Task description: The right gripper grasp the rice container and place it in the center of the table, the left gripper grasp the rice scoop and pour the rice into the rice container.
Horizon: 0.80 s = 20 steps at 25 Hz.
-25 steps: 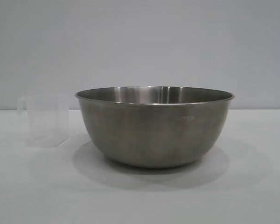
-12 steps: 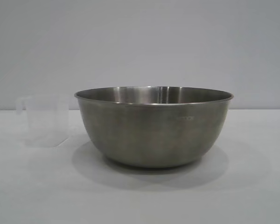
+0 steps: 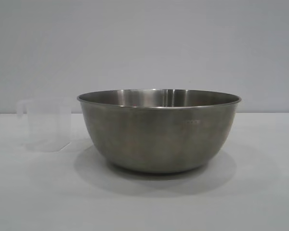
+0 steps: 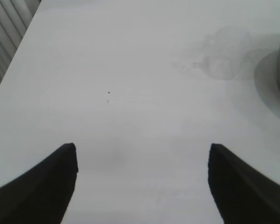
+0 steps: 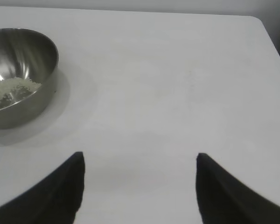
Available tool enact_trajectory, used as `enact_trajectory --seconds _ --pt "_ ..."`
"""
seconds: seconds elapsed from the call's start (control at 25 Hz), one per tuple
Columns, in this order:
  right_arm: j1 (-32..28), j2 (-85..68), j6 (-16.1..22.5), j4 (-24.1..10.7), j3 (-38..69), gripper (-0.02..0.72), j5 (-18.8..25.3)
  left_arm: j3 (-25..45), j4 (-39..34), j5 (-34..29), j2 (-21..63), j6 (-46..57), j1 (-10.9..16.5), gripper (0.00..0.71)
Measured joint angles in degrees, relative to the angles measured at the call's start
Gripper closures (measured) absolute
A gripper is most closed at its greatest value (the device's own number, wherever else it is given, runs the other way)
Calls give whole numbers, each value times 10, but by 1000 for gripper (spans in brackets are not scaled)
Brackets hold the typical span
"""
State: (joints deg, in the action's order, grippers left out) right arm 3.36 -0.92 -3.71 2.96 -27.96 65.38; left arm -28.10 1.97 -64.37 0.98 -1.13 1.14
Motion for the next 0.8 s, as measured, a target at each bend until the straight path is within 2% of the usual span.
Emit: enact_trajectory --seconds 0.8 --pt "0 0 0 0 0 289 0 4 0 0 0 -3 0 199"
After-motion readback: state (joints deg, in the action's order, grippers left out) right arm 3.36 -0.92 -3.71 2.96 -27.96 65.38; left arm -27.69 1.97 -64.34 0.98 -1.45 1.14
